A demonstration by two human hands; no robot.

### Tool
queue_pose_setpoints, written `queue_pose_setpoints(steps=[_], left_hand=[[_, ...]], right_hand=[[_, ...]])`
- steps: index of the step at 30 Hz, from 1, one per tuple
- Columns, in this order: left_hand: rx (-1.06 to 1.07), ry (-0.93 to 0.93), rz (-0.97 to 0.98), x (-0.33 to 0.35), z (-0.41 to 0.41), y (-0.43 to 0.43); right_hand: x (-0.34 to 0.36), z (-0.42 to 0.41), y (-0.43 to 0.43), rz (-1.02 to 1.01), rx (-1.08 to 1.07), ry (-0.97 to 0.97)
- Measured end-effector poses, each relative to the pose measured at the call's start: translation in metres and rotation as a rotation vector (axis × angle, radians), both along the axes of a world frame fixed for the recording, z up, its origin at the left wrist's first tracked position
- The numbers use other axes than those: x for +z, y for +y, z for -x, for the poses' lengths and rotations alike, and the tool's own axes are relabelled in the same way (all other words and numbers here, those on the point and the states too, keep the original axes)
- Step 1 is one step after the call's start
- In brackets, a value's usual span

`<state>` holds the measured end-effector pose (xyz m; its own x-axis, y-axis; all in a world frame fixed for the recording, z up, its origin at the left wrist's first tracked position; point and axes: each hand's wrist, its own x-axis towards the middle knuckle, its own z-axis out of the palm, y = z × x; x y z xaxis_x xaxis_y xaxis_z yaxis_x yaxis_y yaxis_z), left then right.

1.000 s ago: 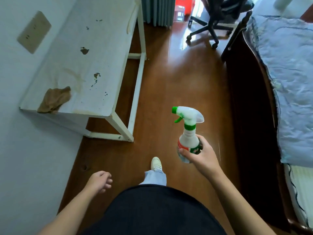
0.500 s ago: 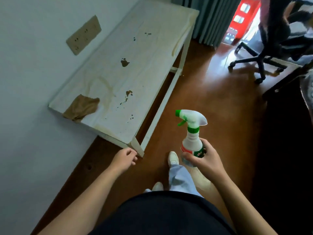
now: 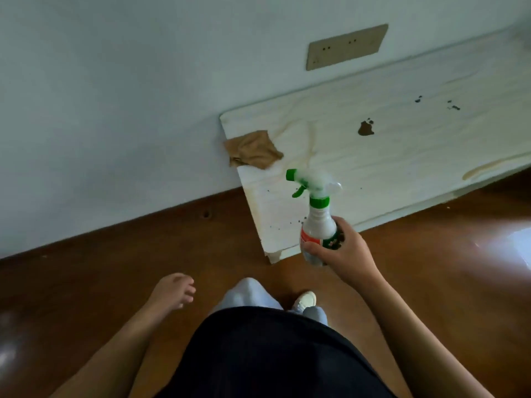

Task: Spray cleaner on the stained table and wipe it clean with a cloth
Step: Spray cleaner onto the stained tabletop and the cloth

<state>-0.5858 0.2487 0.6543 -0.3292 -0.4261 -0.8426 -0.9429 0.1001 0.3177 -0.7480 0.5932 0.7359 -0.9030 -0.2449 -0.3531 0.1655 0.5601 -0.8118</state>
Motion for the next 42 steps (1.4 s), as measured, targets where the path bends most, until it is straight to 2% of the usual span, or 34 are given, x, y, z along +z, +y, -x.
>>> queue_pose_setpoints(steps=[5, 10, 22, 34, 42], left_hand=[[0.146, -0.052, -0.118, -0.012, -0.014, -0.016], [0.132, -0.124, -0.165, -0.02, 0.018, -0.03], [-0.115, 0.061, -0.058, -0.001, 0.137, -0.023], [0.051, 0.026, -0.008, 0.001, 0.147, 0.013], [0.125, 0.038, 0.024, 0.01, 0.155, 0.037]], right_hand=[[-0.002, 0.038, -0.043, 0.008, 0.163, -0.004], [-0.01, 0.061, -0.071, 0.0, 0.167, -0.002], [-0.018, 0.139, -0.072, -0.059, -0.016, 0.07], [-0.062, 0.276, -0.075, -0.092, 0.079, 0.099], [-0.094, 0.31, -0.069, -0.108, 0.189, 0.088]])
